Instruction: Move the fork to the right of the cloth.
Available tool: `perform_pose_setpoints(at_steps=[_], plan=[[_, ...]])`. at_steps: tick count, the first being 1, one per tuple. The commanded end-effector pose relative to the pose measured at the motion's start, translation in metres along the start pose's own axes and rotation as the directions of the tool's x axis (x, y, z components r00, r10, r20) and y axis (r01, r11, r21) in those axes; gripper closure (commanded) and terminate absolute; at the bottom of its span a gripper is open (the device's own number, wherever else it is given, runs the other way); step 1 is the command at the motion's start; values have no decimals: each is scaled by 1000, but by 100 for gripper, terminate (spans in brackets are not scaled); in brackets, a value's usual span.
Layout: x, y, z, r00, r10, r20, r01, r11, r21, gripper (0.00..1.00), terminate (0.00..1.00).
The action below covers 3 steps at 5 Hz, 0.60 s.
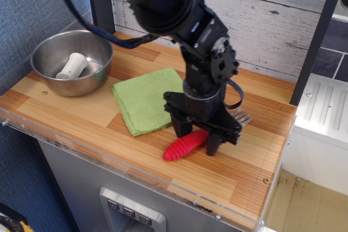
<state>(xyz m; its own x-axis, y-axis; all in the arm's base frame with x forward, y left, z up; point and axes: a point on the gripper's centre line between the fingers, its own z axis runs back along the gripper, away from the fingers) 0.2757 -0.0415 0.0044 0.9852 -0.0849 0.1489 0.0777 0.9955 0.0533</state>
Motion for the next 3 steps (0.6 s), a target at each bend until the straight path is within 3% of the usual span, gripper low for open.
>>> perform_pose_setpoints(at_steps=[1, 2, 3], plan=[[-11, 5, 6, 1000, -29, -6, 29, 999, -15, 100, 0], [-12, 2, 7, 999, -51, -6, 50, 998, -49, 100, 0], [11, -17, 16, 997, -58, 44, 62, 995, -81, 100, 0]])
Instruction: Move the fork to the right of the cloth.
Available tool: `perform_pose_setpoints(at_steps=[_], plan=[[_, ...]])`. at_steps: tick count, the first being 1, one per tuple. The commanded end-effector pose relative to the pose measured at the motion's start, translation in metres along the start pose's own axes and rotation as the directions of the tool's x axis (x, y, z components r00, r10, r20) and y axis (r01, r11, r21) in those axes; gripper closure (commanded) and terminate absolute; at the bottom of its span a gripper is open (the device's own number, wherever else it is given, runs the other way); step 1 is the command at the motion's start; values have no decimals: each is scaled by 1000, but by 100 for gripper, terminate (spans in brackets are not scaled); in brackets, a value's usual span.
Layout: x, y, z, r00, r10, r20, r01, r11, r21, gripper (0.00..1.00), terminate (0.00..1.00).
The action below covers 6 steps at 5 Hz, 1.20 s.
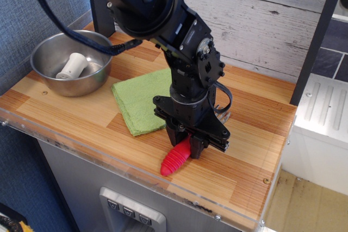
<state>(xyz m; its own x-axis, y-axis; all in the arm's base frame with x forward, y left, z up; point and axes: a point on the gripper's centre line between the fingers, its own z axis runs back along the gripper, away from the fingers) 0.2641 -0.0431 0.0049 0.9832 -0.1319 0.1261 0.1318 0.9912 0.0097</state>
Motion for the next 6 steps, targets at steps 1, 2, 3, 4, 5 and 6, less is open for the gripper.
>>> perform_pose_setpoints(at_steps=[1, 2, 3, 4, 5, 6], plan=[[53, -29, 35, 987, 59, 148, -53, 998, -40, 100, 0], [75, -36, 48, 963, 173, 205, -162, 984, -69, 100, 0], [88, -34, 55, 903, 364, 228, -358, 931, -70, 100, 0], [91, -24, 56, 777, 573, 261, -563, 818, -118, 100, 0], [90, -15, 50, 645, 722, 251, -706, 688, -168, 100, 0], [95, -6, 48, 506, 826, 250, -802, 557, -217, 100, 0]])
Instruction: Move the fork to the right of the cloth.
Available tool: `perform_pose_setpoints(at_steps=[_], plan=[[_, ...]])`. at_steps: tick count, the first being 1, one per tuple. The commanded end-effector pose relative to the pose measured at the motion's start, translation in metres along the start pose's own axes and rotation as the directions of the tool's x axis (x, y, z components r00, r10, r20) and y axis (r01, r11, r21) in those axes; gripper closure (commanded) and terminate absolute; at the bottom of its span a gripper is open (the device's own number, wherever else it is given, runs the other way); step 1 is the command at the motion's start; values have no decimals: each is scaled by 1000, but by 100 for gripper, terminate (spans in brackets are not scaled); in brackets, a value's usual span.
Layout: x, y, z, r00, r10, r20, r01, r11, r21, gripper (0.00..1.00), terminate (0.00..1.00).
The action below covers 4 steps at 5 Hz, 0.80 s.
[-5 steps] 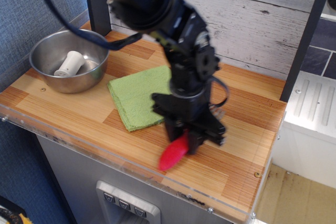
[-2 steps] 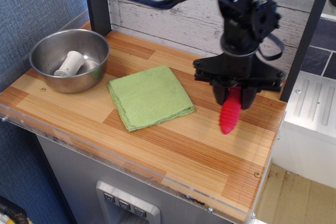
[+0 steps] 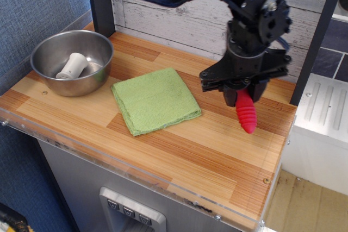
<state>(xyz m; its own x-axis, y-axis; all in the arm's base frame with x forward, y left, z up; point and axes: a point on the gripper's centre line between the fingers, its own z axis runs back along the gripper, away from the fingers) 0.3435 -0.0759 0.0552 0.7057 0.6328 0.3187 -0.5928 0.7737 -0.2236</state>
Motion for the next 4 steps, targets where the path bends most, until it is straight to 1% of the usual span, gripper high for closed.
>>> perform_pose_setpoints(at_steps=[1, 2, 3, 4], plan=[[31, -1, 0, 955, 285, 88, -282, 958, -45, 100, 0], [47, -5, -8, 911, 395, 115, -393, 919, -39, 100, 0], [57, -6, -19, 882, 459, 111, -459, 888, -23, 100, 0], [64, 2, -31, 830, 546, 114, -549, 836, -5, 100, 0]])
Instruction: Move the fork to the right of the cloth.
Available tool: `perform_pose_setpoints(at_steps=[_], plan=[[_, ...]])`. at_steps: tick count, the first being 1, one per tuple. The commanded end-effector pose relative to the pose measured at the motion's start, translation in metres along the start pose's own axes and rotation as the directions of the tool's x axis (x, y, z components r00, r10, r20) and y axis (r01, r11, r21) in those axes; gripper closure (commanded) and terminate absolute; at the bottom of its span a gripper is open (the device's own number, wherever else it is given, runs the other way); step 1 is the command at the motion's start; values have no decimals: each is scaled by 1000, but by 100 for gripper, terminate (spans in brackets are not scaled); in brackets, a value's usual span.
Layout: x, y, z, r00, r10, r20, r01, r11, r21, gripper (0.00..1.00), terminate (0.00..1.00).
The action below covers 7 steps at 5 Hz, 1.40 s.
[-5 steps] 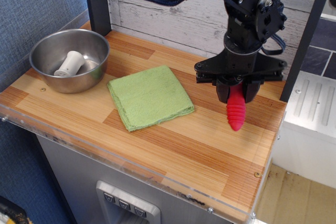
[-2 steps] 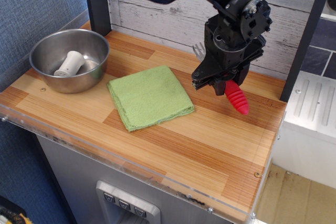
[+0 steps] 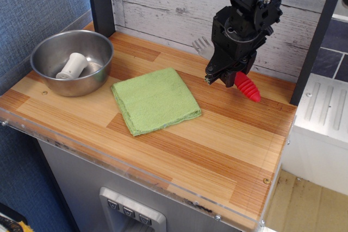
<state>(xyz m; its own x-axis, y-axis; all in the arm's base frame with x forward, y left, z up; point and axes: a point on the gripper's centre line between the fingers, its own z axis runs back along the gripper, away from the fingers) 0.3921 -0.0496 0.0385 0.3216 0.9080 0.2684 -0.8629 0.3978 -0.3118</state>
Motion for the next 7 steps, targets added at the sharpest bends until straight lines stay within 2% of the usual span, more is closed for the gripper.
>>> perform_pose_setpoints(at_steps=[1, 2, 4, 5, 7], plan=[[23, 6, -4, 973, 229, 24, -228, 974, -7, 100, 0], [25, 7, -11, 962, 271, -13, -271, 962, -12, 100, 0], [29, 18, -15, 951, 306, -34, -306, 952, 12, 100, 0], [28, 17, -14, 954, 294, -51, -294, 956, 16, 0, 0], [23, 18, -11, 954, 294, -64, -293, 956, 16, 0, 0]])
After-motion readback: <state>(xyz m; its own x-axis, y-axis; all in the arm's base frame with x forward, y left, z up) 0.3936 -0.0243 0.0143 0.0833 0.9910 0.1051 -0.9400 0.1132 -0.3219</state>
